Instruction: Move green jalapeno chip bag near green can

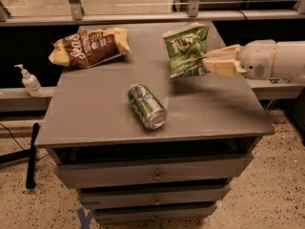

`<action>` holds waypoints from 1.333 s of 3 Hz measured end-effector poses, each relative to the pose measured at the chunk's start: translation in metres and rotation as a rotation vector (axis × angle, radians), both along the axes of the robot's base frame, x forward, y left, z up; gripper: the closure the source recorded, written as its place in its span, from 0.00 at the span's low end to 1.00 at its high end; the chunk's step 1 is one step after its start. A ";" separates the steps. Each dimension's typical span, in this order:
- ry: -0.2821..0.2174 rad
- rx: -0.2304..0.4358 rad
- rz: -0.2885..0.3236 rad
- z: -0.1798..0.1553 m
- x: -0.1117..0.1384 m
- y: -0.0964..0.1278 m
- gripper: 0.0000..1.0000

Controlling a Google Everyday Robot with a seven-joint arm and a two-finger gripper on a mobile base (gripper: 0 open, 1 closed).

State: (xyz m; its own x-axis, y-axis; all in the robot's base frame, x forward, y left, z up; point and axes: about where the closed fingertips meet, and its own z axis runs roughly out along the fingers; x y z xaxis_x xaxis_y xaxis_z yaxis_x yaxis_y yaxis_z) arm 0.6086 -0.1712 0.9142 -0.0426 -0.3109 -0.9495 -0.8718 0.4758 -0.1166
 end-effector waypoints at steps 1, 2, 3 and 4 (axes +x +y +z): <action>0.023 0.024 0.114 -0.005 -0.026 0.009 1.00; 0.052 0.046 0.233 -0.014 -0.046 0.025 1.00; 0.085 0.050 0.313 -0.023 -0.061 0.037 0.84; 0.102 0.050 0.362 -0.028 -0.068 0.043 0.59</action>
Offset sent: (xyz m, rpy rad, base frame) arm -0.0724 0.0393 -0.0248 0.0715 0.0890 0.3757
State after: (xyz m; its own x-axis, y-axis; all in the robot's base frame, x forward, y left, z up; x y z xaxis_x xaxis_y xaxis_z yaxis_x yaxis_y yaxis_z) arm 0.5402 -0.1277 0.8860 -0.0339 -0.2767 -0.9604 -0.9905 0.1376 -0.0046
